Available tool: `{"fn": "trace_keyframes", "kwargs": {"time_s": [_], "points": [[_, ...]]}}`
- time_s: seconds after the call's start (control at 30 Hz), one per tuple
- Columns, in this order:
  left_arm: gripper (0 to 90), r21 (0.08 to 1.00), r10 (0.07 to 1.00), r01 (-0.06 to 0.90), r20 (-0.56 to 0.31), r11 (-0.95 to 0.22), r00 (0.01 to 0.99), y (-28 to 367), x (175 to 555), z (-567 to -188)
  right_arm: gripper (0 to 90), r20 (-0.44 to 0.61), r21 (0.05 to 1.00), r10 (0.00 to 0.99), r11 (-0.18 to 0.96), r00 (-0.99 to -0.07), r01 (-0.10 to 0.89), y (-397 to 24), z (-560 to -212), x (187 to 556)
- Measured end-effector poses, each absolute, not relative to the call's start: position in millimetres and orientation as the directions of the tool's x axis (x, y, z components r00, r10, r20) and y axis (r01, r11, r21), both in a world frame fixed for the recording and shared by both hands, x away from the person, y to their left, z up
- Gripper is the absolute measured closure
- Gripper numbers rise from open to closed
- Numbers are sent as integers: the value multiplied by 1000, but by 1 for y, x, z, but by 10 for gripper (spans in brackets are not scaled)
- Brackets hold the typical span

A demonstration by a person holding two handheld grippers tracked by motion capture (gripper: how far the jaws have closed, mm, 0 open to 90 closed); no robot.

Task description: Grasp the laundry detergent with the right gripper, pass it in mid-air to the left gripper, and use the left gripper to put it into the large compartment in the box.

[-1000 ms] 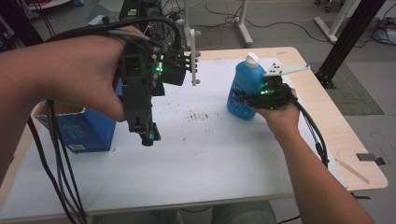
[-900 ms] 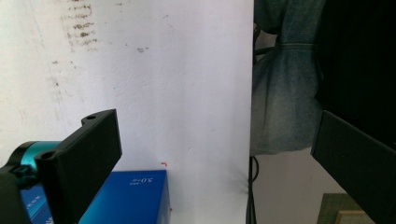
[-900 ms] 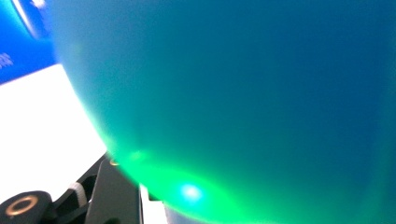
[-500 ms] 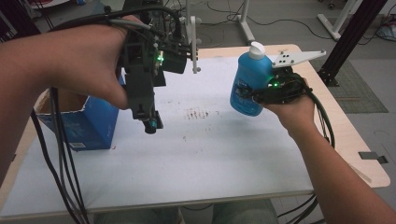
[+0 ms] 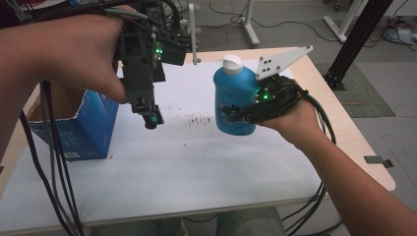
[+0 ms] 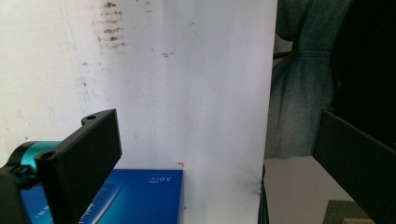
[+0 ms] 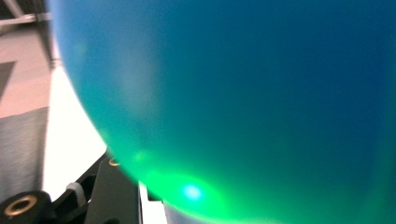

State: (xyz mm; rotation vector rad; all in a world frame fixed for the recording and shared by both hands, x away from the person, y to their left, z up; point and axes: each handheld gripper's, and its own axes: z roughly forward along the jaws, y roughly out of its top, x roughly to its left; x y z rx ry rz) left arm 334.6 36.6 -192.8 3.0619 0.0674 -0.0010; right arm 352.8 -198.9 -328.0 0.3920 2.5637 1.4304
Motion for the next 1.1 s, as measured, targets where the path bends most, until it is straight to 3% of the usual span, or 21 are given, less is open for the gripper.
{"fn": "trace_keyframes", "kwargs": {"time_s": [0.5, 1.1], "points": [[17, 88, 52, 52, 5, -995, 999, 33, 334, -193, 457, 5, 864, 100, 501, -995, 55, -140, -328, 336], [17, 53, 27, 27, -10, -998, 1000, 18, 327, -200, 457, 35, 884, 1, 467, -999, 32, -98, -330, 332]]}}
